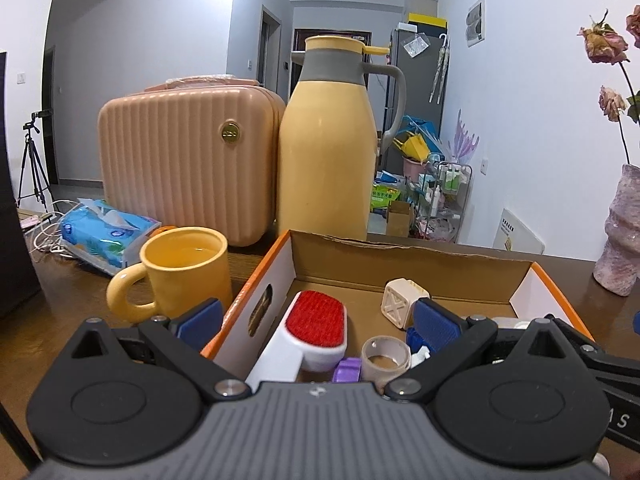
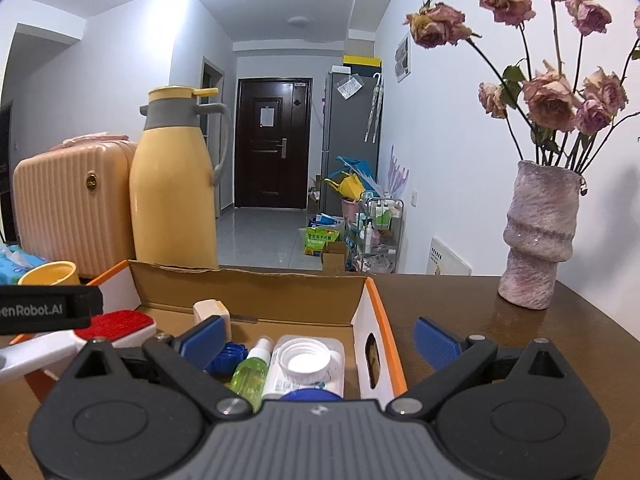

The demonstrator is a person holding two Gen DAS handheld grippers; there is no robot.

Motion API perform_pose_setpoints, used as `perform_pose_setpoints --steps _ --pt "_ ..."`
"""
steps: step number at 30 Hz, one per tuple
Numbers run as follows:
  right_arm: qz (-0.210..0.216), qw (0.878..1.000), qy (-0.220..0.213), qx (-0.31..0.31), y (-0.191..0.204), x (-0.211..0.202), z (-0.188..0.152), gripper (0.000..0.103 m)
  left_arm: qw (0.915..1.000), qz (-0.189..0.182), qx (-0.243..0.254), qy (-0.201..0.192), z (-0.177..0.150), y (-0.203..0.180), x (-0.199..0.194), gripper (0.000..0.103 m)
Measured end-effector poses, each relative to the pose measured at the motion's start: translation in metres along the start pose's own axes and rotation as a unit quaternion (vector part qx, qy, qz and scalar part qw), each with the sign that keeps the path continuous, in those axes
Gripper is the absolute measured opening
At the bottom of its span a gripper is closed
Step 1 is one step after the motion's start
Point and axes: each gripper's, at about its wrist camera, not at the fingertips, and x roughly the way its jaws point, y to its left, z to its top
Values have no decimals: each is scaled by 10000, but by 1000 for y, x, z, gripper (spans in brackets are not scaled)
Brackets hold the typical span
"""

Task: Organize rigid objects
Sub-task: 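Move both tools back over the table toward the remaining white caps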

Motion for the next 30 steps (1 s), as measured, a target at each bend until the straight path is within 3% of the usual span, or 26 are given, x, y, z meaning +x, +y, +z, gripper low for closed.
perform_pose_setpoints --steps 21,30 --pt "61 9999 -103 -69 -2 -93 -25 101 9997 -161 153 -54 -30 23 -80 103" --pt "128 9995 100 -265 -3 -125 -48 101 9985 -341 368 207 -53 35 -106 103"
